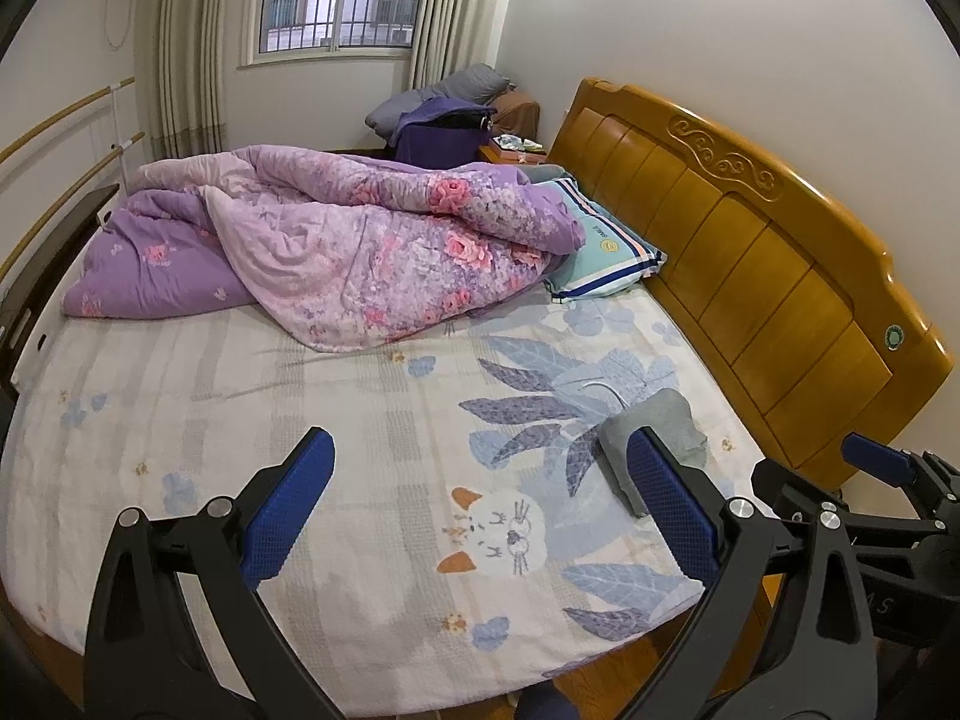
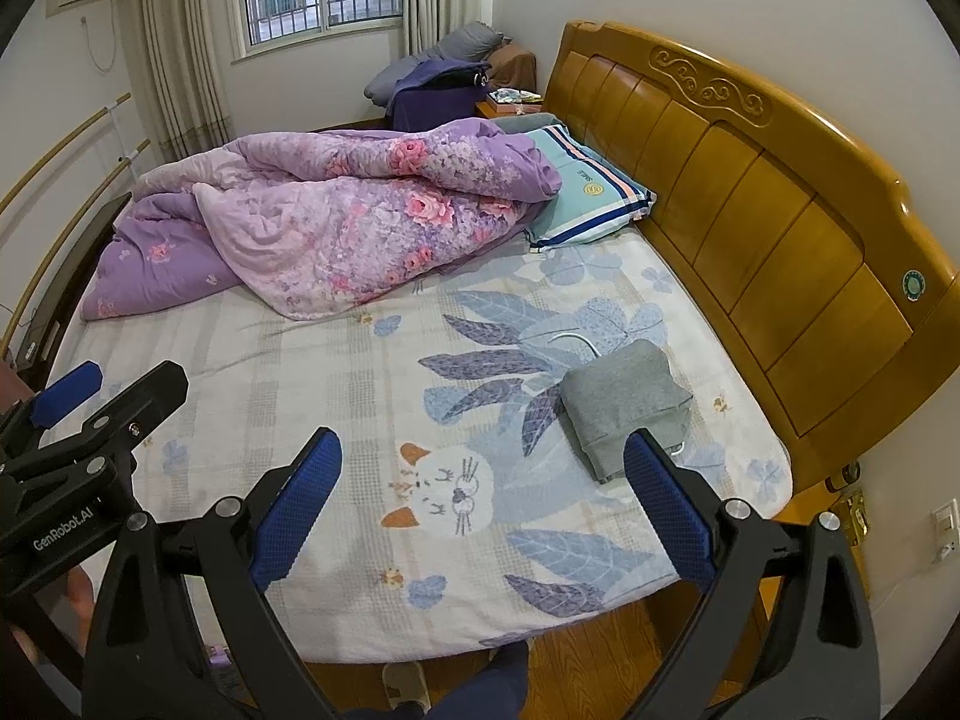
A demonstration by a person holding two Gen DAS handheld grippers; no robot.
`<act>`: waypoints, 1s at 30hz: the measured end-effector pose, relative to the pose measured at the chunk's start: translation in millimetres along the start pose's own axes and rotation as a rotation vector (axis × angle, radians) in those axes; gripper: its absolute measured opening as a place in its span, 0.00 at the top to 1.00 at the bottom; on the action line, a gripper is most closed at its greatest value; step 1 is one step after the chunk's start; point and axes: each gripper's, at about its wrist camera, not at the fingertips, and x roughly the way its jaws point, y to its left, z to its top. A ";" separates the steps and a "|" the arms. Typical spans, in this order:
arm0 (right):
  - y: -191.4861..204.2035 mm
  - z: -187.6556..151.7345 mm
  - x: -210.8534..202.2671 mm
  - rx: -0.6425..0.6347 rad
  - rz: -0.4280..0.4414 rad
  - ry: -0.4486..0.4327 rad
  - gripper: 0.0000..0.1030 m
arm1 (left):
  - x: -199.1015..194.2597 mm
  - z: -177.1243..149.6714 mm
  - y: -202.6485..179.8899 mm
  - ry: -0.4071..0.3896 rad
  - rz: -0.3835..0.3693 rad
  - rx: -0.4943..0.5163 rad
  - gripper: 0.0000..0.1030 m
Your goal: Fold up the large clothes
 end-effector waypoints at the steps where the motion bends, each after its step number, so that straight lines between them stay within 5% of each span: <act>1: 0.0 -0.2 1.1 0.000 0.000 0.001 0.11 | -0.1 0.1 -0.8 -0.002 0.004 0.003 0.05; 30: -5.8 -2.1 12.2 -0.005 0.000 0.013 0.11 | 6.6 1.4 1.7 -0.004 0.003 -0.006 0.05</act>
